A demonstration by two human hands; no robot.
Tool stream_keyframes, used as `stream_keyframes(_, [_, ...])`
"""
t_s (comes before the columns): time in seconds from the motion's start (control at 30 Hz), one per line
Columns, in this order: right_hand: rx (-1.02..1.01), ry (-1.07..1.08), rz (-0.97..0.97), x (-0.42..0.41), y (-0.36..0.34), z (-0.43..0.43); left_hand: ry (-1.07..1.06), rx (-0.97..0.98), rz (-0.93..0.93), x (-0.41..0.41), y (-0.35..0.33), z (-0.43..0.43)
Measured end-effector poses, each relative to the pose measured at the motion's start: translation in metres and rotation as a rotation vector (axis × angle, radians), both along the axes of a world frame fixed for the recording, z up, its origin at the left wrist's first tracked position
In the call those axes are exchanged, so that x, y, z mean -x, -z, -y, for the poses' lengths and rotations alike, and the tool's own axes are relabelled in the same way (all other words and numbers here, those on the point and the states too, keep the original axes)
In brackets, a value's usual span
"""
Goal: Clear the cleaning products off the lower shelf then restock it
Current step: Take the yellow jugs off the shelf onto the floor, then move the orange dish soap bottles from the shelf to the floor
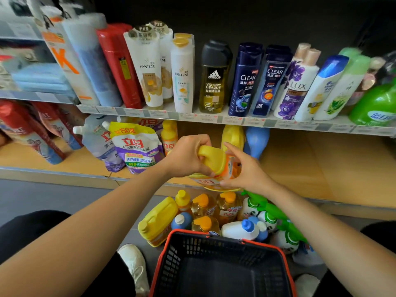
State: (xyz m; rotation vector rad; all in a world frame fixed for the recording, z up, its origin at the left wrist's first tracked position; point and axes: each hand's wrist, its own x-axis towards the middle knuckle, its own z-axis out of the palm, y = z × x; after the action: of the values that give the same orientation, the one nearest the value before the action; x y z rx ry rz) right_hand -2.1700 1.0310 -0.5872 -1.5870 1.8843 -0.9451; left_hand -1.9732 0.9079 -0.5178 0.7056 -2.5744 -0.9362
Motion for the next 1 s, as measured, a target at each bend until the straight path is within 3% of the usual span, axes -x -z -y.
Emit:
stream_keyframes(0.1, [0.003, -0.008, -0.067, -0.008, 0.011, 0.012, 0.055, 0.075, 0.057, 0.006, 0.012, 0.006])
stream_keyframes(0.27, [0.051, 0.17, 0.024, -0.02, 0.035, 0.024, -0.019, 0.229, 0.086, 0.01, 0.034, 0.024])
stream_keyframes(0.4, [0.061, 0.364, 0.102, -0.026, 0.05, 0.04, -0.206, 0.127, -0.086, 0.001, 0.05, 0.044])
stream_keyframes(0.63, [0.069, 0.488, 0.139, -0.041, 0.072, 0.058, -0.65, -0.178, -0.068, -0.035, 0.091, 0.08])
stream_keyframes(0.87, [-0.149, 0.597, -0.078, -0.043, 0.083, 0.071, -0.663, -0.091, 0.033, -0.033, 0.104, 0.087])
stream_keyframes(1.0, [-0.119, 0.691, -0.052, -0.05, 0.092, 0.085, -0.676, -0.002, 0.15, -0.025, 0.109, 0.098])
